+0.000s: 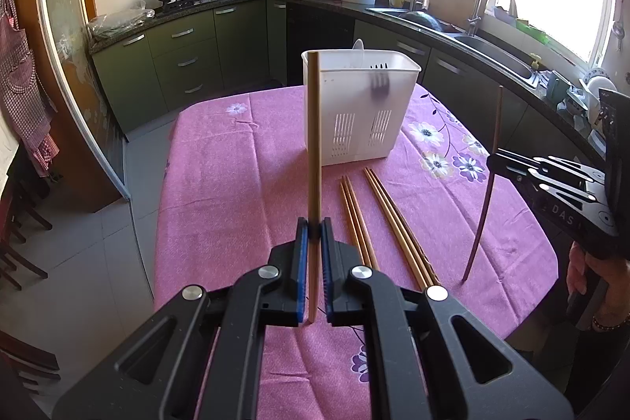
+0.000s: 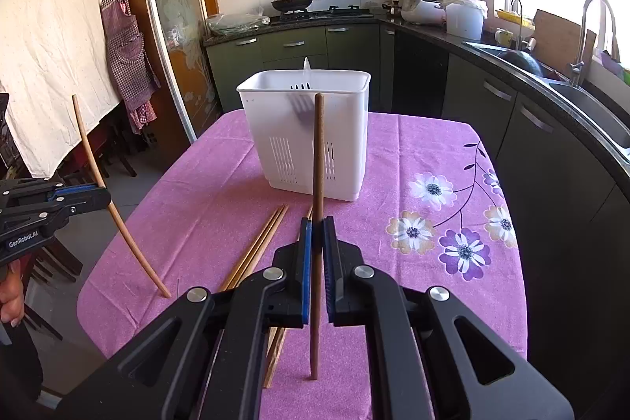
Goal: Organize utensils
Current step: 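Insert the chopstick into the holder with the left gripper while the right lifts its chopstick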
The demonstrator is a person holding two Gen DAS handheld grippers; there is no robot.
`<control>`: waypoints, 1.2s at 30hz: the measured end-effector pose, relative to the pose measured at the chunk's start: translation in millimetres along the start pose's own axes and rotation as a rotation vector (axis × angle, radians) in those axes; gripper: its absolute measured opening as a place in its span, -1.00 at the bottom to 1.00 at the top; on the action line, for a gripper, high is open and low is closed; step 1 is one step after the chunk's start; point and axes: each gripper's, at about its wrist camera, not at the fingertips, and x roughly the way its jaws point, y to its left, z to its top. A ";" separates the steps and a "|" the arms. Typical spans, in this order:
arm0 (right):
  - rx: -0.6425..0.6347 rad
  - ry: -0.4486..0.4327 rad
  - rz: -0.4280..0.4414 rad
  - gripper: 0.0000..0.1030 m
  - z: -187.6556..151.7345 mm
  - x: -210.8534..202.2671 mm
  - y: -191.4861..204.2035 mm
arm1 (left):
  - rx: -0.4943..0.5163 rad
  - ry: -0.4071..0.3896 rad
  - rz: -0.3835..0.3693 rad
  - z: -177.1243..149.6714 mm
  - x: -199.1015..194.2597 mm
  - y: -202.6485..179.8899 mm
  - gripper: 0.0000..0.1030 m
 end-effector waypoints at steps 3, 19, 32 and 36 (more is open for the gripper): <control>0.003 -0.017 0.007 -0.87 -8.6 -15.5 1.8 | 0.003 0.000 0.003 -0.5 -1.1 -1.1 -0.87; -0.007 -0.047 0.012 -0.87 -26.9 -49.5 5.5 | 0.012 -0.008 0.012 -0.9 -5.0 -4.3 -0.87; 0.009 -0.054 0.030 -0.87 -26.4 -50.6 0.1 | 0.028 -0.018 0.020 3.6 -9.6 -9.6 -0.87; 0.012 -0.066 0.032 -0.87 -23.8 -53.9 -1.5 | 0.038 -0.024 0.021 7.4 -12.3 -12.9 -0.87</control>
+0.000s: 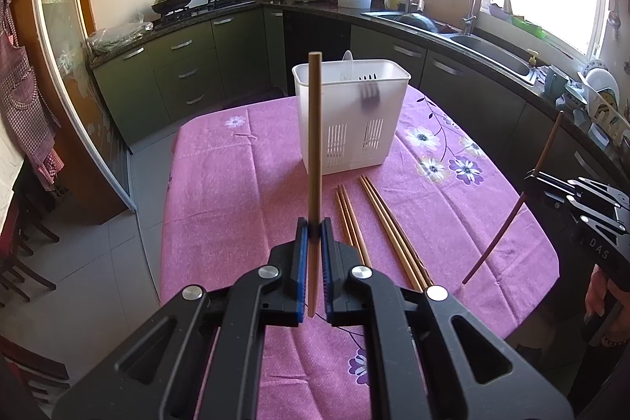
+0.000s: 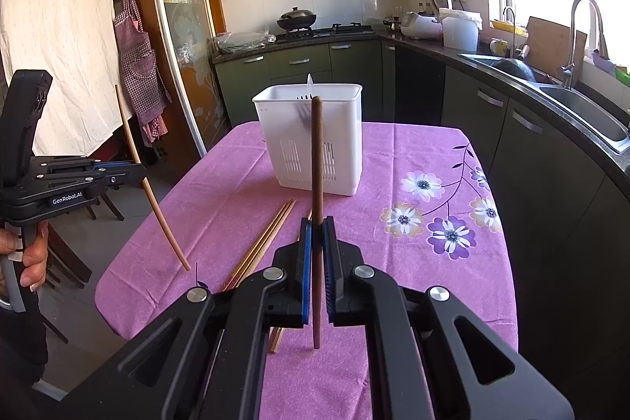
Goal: Organize utensils
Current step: 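Insert the chopstick into the holder with the left gripper while the right lifts its chopstick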
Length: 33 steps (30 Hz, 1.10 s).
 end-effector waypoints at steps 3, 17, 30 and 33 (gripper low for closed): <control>-0.003 -0.008 0.004 -0.87 4.1 -1.1 -0.5 | 0.006 -0.007 -0.004 5.6 -3.0 -2.5 -0.87; -0.065 -0.146 0.031 -0.87 97.2 -6.6 -3.1 | 0.016 -0.186 -0.037 109.9 -42.4 -13.9 -0.87; -0.064 -0.215 0.059 -0.87 161.4 2.0 -7.3 | -0.014 -0.298 -0.008 196.8 4.9 -15.4 -0.87; -0.060 -0.223 0.057 -0.87 169.3 4.5 -9.2 | -0.015 -0.249 0.000 199.4 36.0 -14.0 -0.87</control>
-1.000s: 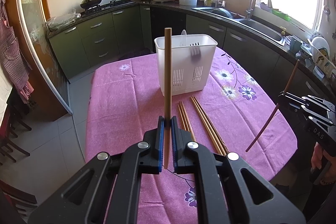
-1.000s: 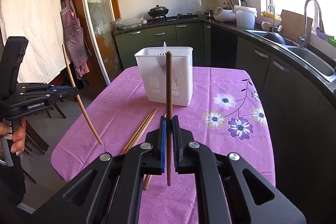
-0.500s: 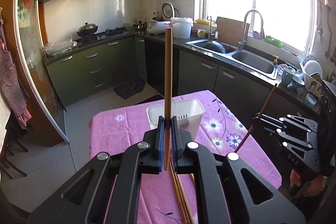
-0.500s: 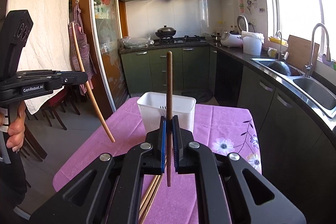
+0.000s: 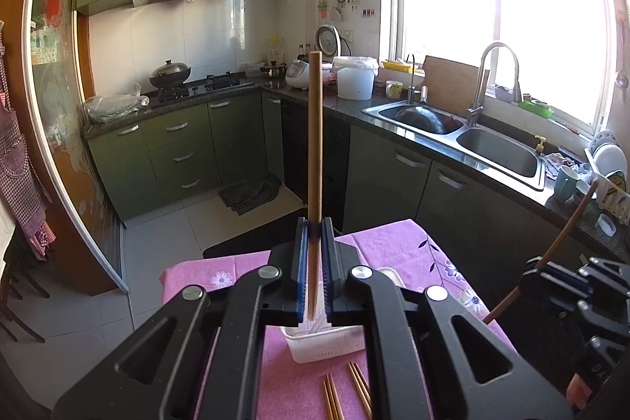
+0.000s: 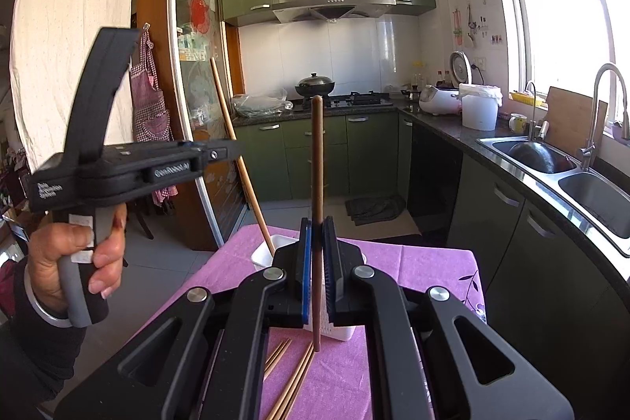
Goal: Organize utensils
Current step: 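Insert the chopstick into the holder with the left gripper while the right lifts its chopstick, then lower the chopstick into the white holder and open the right gripper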
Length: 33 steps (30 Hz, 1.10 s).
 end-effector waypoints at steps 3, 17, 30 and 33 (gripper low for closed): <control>0.007 -0.015 -0.005 -0.88 9.3 5.5 -4.1 | -0.015 0.065 -0.008 -14.6 24.8 4.4 -0.87; 0.076 -0.042 -0.045 -0.87 51.1 76.6 -25.1 | -0.014 0.126 -0.038 -53.4 32.3 16.8 -0.63; 0.059 0.091 -0.073 -0.87 3.9 140.3 -21.3 | -0.007 0.132 -0.063 -74.4 -4.5 19.5 -0.60; 0.057 0.110 -0.072 -0.86 -3.2 144.1 -20.4 | -0.007 0.140 -0.065 -80.8 -11.1 19.5 -0.60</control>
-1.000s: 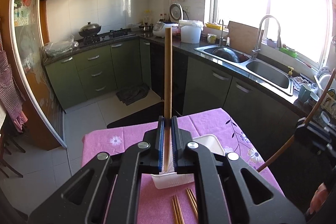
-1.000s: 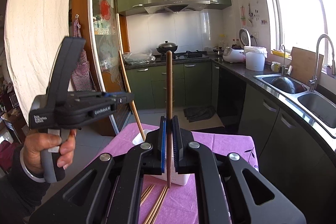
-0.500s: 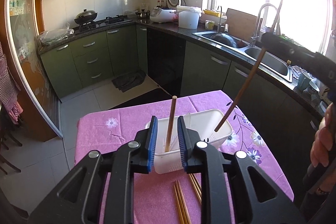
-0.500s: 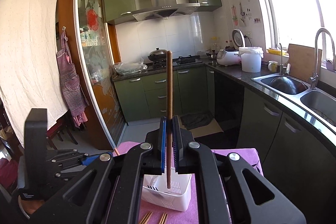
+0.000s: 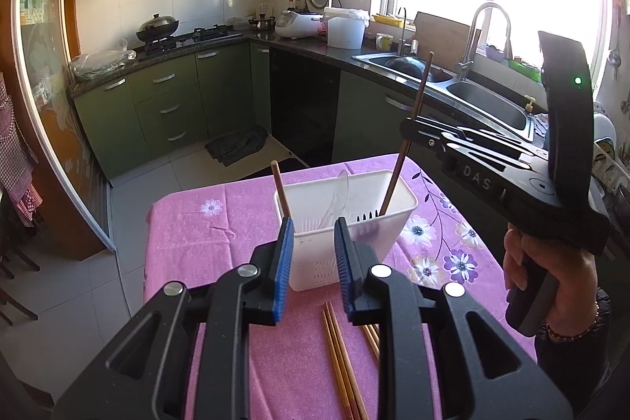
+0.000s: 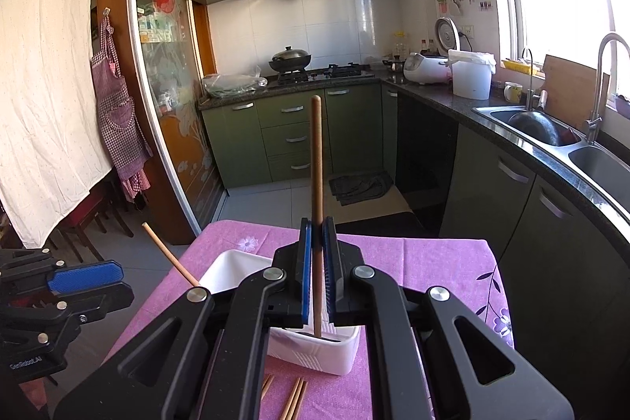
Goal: Organize utensils
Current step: 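Lower the chopstick into the white holder and open the right gripper, then move the left gripper back toward the remaining chopsticks, then grasp one wooden chopstick with the left gripper and lift it upright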
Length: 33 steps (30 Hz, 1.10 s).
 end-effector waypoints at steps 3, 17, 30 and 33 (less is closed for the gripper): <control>-0.003 -0.016 0.007 -0.86 -2.4 -10.5 1.4 | -0.005 0.011 0.003 -7.2 -4.5 -0.4 -0.60; -0.098 0.022 -0.131 -0.52 -94.7 -96.8 7.6 | -0.053 0.303 -0.035 -85.2 44.8 -18.3 -0.60; -0.028 0.202 -0.099 -0.51 -171.0 -64.7 -27.7 | -0.072 0.529 0.005 -132.0 121.6 -27.9 -0.71; -0.024 0.208 -0.095 -0.51 -171.4 -63.4 -29.4 | -0.062 0.551 0.019 -133.0 129.3 -26.9 -0.76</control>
